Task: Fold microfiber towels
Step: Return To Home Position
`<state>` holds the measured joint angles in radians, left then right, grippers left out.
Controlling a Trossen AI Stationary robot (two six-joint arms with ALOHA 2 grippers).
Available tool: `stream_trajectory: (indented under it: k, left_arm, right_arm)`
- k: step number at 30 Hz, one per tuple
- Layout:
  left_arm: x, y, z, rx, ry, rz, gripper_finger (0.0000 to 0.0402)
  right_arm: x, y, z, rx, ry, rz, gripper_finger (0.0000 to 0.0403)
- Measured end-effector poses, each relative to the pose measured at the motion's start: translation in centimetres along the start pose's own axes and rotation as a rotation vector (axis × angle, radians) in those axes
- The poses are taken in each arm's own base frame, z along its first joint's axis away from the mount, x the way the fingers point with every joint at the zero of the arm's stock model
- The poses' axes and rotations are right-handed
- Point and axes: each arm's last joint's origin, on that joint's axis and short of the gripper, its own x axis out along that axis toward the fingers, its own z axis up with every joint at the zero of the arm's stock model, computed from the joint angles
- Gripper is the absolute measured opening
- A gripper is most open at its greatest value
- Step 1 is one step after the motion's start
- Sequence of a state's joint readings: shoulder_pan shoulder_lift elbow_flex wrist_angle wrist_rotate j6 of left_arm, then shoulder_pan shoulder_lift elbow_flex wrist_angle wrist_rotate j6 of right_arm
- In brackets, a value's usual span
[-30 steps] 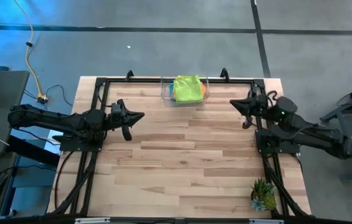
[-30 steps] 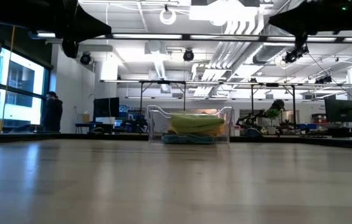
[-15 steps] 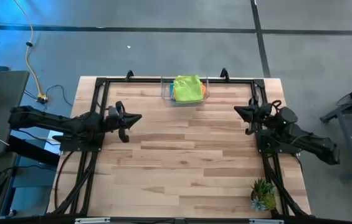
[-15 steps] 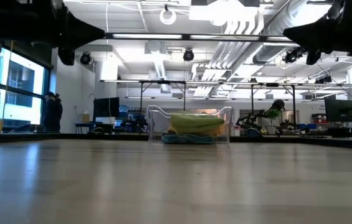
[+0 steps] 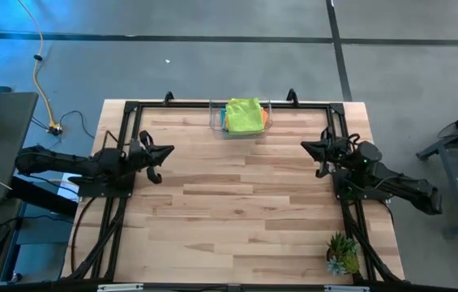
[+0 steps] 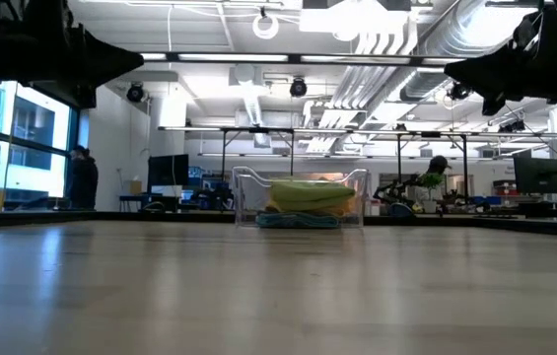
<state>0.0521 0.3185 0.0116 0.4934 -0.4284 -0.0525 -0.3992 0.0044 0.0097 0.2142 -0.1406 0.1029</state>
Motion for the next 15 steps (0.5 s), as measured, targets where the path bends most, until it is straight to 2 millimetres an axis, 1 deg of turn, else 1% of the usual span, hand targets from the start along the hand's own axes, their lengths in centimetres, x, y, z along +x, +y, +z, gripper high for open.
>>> stream_trajectory:
  k: [8, 12, 15]
  left_arm:
    - [-0.8, 0.4, -0.3, 0.005, 0.043, 0.009, 0.0000]
    - [-1.2, 0.6, 0.2, 0.022, 0.002, 0.003, 0.0000]
    - [-1.7, 0.8, 0.0, 0.029, 0.022, 0.004, 0.0000]
  right_arm:
    - [0.0, 0.1, 0.1, -0.026, -0.008, 0.017, 0.0000]
    - [0.0, 0.1, 0.1, -0.024, -0.005, 0.033, 0.0000]
    - [0.0, 0.1, 0.0, -0.024, 0.003, 0.025, 0.0000]
